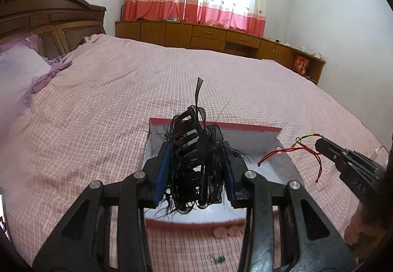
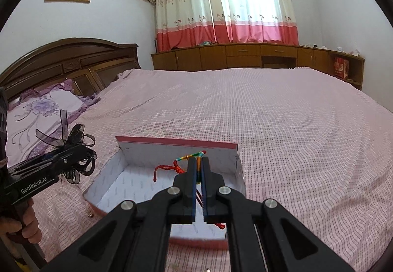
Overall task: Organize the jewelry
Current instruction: 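Carry the hair flower and red bracelet into the shoebox with both tools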
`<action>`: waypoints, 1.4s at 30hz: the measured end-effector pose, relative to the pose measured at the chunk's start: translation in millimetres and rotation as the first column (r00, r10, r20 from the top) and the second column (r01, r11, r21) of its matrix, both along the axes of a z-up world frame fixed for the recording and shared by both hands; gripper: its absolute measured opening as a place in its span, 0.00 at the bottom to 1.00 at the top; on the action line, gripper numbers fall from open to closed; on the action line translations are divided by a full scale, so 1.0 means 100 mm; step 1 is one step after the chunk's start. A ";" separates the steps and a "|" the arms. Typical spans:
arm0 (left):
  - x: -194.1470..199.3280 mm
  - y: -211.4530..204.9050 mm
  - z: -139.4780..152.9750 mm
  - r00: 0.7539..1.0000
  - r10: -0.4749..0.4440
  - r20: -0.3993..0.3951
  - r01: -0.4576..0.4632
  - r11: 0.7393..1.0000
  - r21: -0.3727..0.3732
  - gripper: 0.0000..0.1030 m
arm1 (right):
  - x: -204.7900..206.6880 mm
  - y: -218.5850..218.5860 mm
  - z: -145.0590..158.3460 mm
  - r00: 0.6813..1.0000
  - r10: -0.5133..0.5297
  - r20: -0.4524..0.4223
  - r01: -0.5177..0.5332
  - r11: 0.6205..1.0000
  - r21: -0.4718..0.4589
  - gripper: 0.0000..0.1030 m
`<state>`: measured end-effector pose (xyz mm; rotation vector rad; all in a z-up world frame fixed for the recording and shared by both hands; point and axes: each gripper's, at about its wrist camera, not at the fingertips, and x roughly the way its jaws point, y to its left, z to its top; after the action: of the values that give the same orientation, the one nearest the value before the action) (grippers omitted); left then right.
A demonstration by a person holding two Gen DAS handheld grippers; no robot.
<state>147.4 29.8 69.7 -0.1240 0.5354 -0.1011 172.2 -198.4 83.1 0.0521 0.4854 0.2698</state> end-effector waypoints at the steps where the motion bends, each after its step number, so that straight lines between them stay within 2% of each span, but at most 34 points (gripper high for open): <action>1: 0.05 0.00 -0.02 1.000 0.000 -0.005 0.000 1.000 -0.001 0.30 | 0.06 0.01 -0.02 1.000 -0.002 -0.006 0.002 1.000 -0.005 0.04; 10: 0.51 -0.06 -0.31 0.996 0.005 -0.088 -0.005 1.000 0.011 0.30 | 0.54 0.09 -0.30 0.996 -0.017 -0.087 0.015 0.999 -0.029 0.04; 23: 0.98 -0.12 -0.75 0.971 0.018 -0.239 -0.012 1.000 0.027 0.30 | 1.01 0.20 -0.74 0.977 -0.039 -0.210 0.017 0.995 -0.103 0.04; 29: 1.05 -0.17 -0.76 0.966 0.016 -0.259 -0.003 0.999 0.049 0.31 | 1.13 0.22 -0.89 0.962 -0.056 -0.267 0.025 0.993 -0.119 0.04; 35: 1.10 -0.20 -0.78 0.960 0.023 -0.278 -0.005 0.998 0.063 0.37 | 1.15 0.24 -0.91 0.957 -0.049 -0.287 0.014 0.992 -0.125 0.04; 37: 1.15 -0.20 -0.77 0.958 0.020 -0.285 -0.002 0.998 0.060 0.39 | 1.14 0.23 -0.90 0.957 -0.048 -0.286 0.013 0.992 -0.122 0.07; 39: 1.15 -0.17 -0.77 0.956 0.021 -0.292 -0.003 0.998 0.062 0.42 | 1.14 0.20 -0.89 0.957 -0.051 -0.287 0.019 0.993 -0.114 0.22; 42: 1.12 -0.18 -0.74 0.958 0.011 -0.288 0.005 0.998 0.055 0.45 | 1.11 0.16 -0.85 0.958 -0.045 -0.282 0.021 0.996 -0.087 0.36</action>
<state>259.4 12.2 -4.0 -0.0854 0.8290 -0.0649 283.4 -182.4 -1.7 0.0171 0.7805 0.2096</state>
